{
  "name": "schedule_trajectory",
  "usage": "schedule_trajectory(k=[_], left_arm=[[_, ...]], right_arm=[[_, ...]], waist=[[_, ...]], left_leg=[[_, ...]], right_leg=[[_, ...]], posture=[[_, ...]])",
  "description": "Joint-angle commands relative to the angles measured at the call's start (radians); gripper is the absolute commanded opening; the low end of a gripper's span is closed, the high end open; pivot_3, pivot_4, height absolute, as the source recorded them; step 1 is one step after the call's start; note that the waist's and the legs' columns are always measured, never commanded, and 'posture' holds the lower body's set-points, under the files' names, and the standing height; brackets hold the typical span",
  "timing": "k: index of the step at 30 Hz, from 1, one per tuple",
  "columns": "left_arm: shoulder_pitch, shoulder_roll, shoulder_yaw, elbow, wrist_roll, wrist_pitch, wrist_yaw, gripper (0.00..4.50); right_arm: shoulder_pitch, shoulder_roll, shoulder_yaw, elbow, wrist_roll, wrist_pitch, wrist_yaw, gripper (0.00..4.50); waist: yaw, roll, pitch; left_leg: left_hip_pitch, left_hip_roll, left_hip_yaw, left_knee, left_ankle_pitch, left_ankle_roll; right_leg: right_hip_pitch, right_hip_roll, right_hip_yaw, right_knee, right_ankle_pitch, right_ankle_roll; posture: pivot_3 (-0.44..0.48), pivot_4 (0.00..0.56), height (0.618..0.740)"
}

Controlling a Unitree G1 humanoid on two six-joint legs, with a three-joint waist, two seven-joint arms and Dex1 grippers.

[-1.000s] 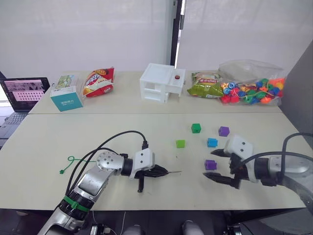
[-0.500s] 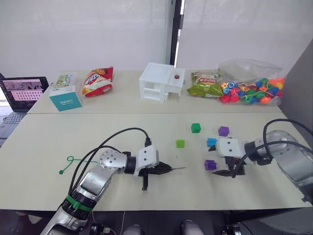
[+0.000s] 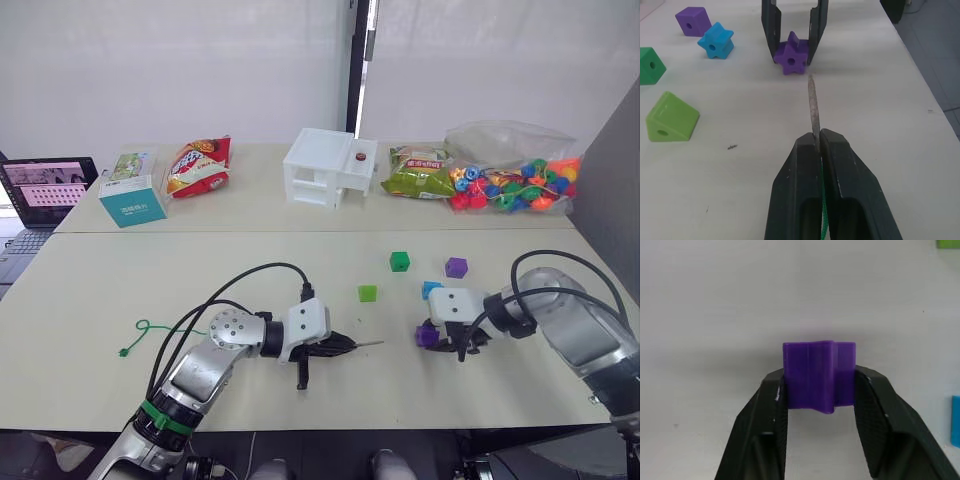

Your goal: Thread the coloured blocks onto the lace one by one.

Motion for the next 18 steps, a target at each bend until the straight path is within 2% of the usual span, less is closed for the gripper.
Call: schedule_trajectory(k=[1,6,18], left_arm=[[-0.017,0.003,-0.015,-0.024,0.024,-0.004,0.009,0.00],[-0.024,0.005,-0.027,-0.018,0.041,0.003,0.011,0.00],[-0.042,0.018,-0.071,-0.021,0.082,-0.015,-0.015,0.00]], right_arm=[[0.014,-0.002,-0.046,-0.108,0.044,0.076,-0.004,1.31],[0.071,0.001,-0.044,-0.229,0.054,0.164,-0.035,1.31],[0.105,0.015,-0.017,-0.287,0.034,0.252,-0.102,1.31]], waist=[[0.000,0.000,0.000],[0.003,0.000,0.000],[0.002,0.000,0.000]], left_leg=[[0.000,0.000,0.000,0.000,0.000,0.000],[0.000,0.000,0.000,0.000,0.000,0.000],[0.000,0.000,0.000,0.000,0.000,0.000]], right_leg=[[0.000,0.000,0.000,0.000,0.000,0.000],[0.000,0.000,0.000,0.000,0.000,0.000],[0.000,0.000,0.000,0.000,0.000,0.000]], posture=[[0.000,0.150,0.740],[0.000,0.150,0.740],[0.000,0.150,0.740]])
